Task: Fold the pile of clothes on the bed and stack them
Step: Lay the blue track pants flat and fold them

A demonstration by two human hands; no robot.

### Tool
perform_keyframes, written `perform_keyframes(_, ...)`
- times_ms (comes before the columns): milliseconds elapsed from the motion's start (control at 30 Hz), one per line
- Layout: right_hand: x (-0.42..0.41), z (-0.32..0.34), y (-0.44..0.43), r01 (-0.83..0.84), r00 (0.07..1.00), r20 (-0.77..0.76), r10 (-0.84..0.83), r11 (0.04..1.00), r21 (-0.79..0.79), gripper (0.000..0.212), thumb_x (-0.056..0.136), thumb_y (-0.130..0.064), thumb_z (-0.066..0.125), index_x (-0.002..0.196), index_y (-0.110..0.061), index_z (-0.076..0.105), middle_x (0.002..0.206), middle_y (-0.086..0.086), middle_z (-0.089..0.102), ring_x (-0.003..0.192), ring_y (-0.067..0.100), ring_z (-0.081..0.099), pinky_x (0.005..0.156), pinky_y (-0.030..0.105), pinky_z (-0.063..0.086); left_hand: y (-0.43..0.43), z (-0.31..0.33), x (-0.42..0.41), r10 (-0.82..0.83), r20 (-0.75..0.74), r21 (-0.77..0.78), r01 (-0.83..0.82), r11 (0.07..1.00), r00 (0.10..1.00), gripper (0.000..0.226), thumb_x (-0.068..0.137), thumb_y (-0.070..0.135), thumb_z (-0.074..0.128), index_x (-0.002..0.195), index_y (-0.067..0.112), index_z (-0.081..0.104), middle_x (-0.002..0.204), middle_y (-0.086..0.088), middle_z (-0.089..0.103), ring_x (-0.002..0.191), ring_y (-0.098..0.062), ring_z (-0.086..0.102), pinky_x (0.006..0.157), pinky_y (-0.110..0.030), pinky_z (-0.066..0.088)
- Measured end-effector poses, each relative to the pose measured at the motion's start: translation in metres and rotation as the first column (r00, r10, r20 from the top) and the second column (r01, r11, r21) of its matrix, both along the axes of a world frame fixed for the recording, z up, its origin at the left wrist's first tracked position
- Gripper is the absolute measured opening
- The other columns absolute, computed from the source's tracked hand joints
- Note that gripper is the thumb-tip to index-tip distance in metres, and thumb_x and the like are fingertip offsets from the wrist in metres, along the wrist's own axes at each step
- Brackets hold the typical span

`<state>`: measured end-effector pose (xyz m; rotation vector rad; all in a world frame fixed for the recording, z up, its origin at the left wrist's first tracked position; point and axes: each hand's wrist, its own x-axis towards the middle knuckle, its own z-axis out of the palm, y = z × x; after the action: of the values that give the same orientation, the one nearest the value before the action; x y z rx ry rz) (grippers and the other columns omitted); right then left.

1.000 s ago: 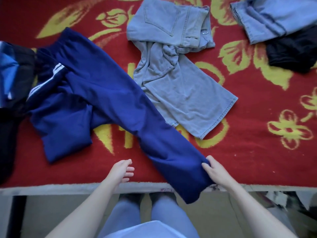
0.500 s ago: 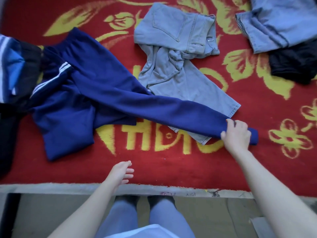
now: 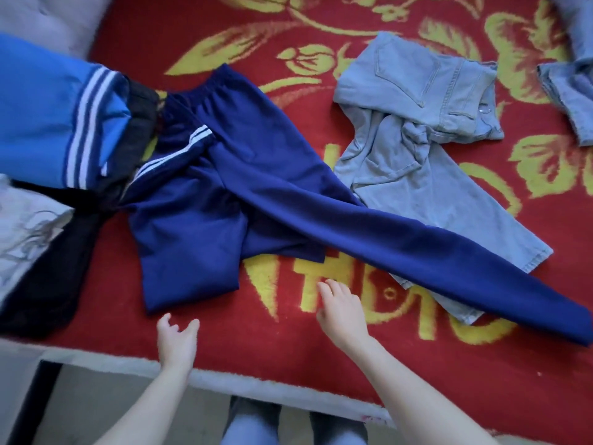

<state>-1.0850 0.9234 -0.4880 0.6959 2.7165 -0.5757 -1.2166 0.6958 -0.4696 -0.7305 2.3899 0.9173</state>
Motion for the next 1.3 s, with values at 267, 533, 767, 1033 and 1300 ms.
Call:
perform_keyframes(267,-0.106,-0.04,-0.019,-0.033,0.999,0.045,0.025,0.983,0.18,0.072,0.034,-0.004,0.085,0.104,-0.009,0.069,0.109,0.013,0.068,0.063,0.03,0.062,0.043,0.03,0.046,-0.033,-0.041,-0.097,-0.025,-0.014,0.094,0.027,0.995,1.0,0.078,0.078,0.019,0.074,0.142,0.009,0.032,0.144,-0.021,0.035,0.131,-0.03,0.038,0.109,-0.037,0.03)
perform_keyframes(533,-0.161,-0.026,-0.033,-0.011,0.993,0.118,-0.019,0.968,0.25,0.03,0.058,-0.01,0.077,0.085,-0.011,0.067,0.075,0.008,0.064,0.075,0.032,0.056,0.055,0.031,0.03,-0.052,-0.034,-0.134,0.042,0.158,0.361,-0.097,0.928,0.986,0.012,0.086,0.0,0.059,0.095,0.007,0.062,0.102,-0.012,0.067,0.081,-0.019,0.061,0.07,-0.026,0.046)
perform_keyframes(767,-0.053,0.032,-0.01,0.114,0.895,0.447,-0.012,0.972,-0.204,0.02,0.088,-0.026,0.05,0.069,-0.023,0.044,0.078,-0.001,0.059,0.083,0.021,0.054,0.064,0.029,0.033,-0.064,0.01,-0.104,-0.055,0.415,0.553,-0.204,0.808,0.908,0.022,0.089,-0.005,0.041,0.092,0.004,0.061,0.074,-0.003,0.072,0.064,-0.017,0.069,0.054,-0.024,0.055)
perform_keyframes(1033,0.138,0.042,0.039,0.665,0.59,0.748,-0.305,0.708,-0.236,0.039,0.087,-0.021,0.062,0.049,-0.017,0.058,0.053,-0.006,0.055,0.049,0.008,0.046,0.051,0.021,0.034,-0.062,-0.006,-0.044,-0.05,0.376,0.407,-0.116,0.906,0.925,0.015,0.094,0.007,0.046,0.08,0.009,0.051,0.077,-0.012,0.061,0.063,-0.025,0.056,0.056,-0.032,0.048)
perform_keyframes(1300,0.16,0.037,0.048,0.798,0.581,0.621,-0.525,0.516,-0.311,0.032,0.088,-0.025,0.062,0.077,0.005,0.066,0.06,0.006,0.063,0.05,0.013,0.054,0.049,0.021,0.036,-0.033,-0.019,-0.025,0.312,0.416,0.463,-0.494,0.735,0.854,0.009,0.095,0.017,0.05,0.087,0.019,0.053,0.071,0.002,0.068,0.061,-0.013,0.065,0.051,-0.023,0.053)
